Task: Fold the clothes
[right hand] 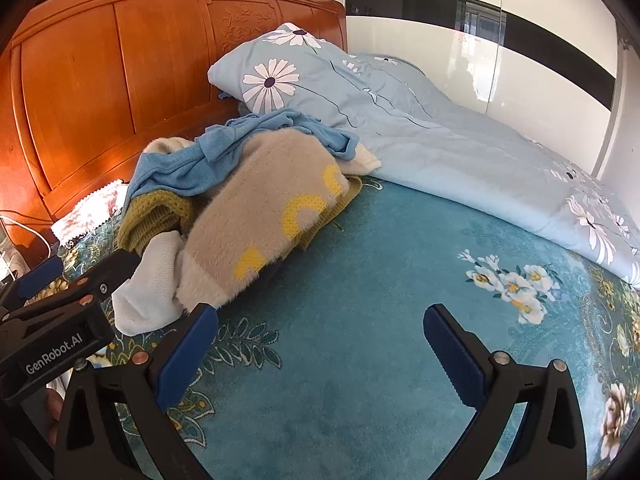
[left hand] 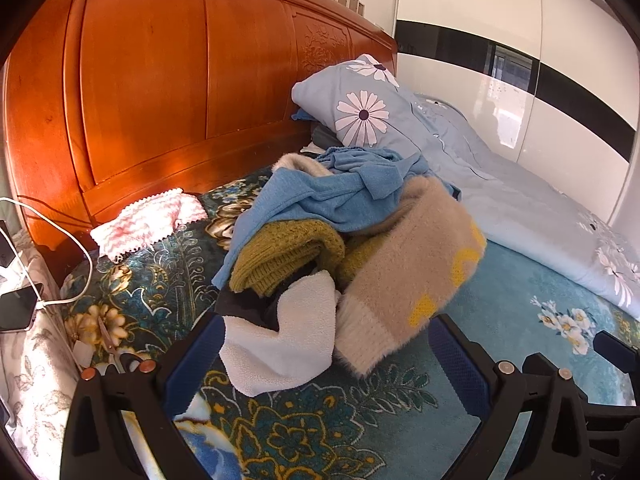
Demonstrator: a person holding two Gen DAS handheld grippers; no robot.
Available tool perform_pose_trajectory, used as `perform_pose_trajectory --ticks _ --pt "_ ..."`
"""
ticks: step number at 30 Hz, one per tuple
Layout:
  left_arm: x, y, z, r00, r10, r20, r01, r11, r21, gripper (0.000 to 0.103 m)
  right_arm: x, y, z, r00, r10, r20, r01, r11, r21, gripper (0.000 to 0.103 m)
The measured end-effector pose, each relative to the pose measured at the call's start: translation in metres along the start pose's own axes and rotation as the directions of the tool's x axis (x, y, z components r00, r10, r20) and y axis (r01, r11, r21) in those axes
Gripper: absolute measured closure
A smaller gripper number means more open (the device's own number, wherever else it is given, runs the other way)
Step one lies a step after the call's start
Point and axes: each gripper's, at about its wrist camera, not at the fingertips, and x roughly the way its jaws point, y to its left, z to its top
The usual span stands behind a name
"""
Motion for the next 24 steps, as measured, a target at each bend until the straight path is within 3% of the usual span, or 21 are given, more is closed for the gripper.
perform_pose_trajectory --ticks 11,16,24 --pt "-0.034 -0.013 -0.002 0.994 -0.088 0.063 0.09 0.995 -0.03 0.0 -0.038 0.016 -0.007 0.997 0.068 0.034 -0.065 0.995 -0.074 0.0" --pt "-0.053 -0.006 0.003 0.985 -0.062 0.158 0.064 0.998 -0.01 0.0 -0.045 0.012 -0.007 0.997 0.062 0.044 -0.06 0.997 -0.048 0.0" --pt "-0.073 -0.01 0.008 0.987 -0.037 0.159 0.032 0.999 0.038 0.0 -0.059 -0.003 -0.007 0.996 0.055 0.066 -0.055 0.998 -0.003 0.0"
